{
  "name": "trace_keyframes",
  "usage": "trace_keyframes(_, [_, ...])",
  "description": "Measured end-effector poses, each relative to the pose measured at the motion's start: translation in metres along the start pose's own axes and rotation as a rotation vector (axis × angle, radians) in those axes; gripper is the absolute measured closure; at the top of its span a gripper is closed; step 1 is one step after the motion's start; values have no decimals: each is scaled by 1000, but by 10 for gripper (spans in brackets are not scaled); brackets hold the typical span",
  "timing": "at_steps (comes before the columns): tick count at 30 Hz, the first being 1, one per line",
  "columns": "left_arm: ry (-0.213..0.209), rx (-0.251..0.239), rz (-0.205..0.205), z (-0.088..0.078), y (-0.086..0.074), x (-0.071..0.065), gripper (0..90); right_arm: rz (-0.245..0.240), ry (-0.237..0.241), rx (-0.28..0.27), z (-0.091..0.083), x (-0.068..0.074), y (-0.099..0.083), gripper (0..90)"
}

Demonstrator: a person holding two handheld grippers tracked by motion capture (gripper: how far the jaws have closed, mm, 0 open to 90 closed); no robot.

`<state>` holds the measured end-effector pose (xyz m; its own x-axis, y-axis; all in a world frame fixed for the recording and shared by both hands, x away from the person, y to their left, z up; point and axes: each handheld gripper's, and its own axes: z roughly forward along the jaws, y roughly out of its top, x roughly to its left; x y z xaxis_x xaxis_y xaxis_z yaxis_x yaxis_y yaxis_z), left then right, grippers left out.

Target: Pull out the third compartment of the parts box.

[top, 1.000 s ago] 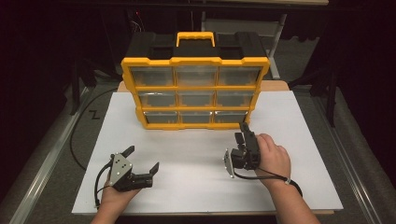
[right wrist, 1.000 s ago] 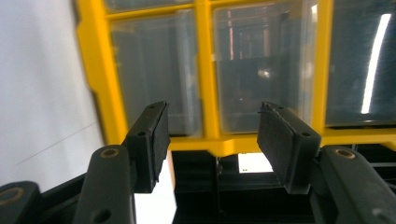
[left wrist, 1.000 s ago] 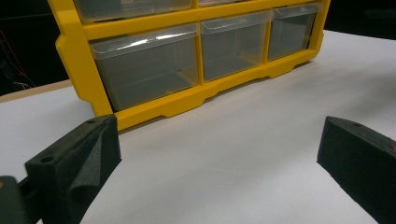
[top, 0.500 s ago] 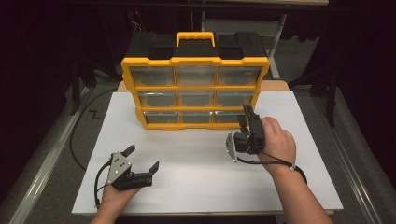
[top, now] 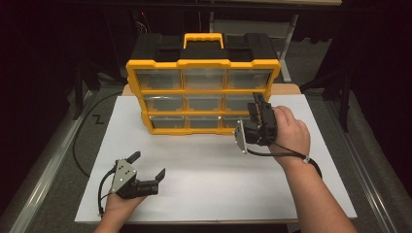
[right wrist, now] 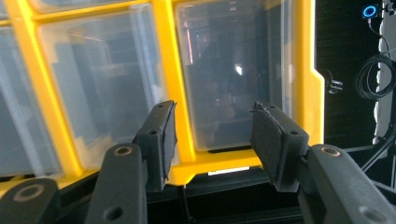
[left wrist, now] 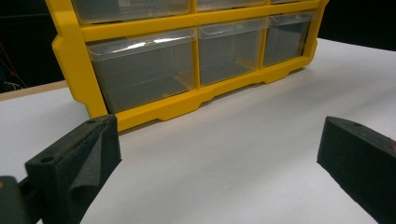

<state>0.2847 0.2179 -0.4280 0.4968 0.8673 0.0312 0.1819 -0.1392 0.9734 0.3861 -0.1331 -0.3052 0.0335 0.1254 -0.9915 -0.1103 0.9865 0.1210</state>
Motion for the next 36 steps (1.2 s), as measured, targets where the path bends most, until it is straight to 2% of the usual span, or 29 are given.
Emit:
trace_keyframes(19, [-1,-1,-5,-1,0,1,4,6,-67,-9,22,-33,8,649])
trace_keyframes(21, [-2,-1,-5,-1,0,1,4,-9,-78,-6,26,-38,9,672])
trace_keyframes(36, [-2,-7,-12,-2,0,2,4,-49,-78,1,39,-38,17,757])
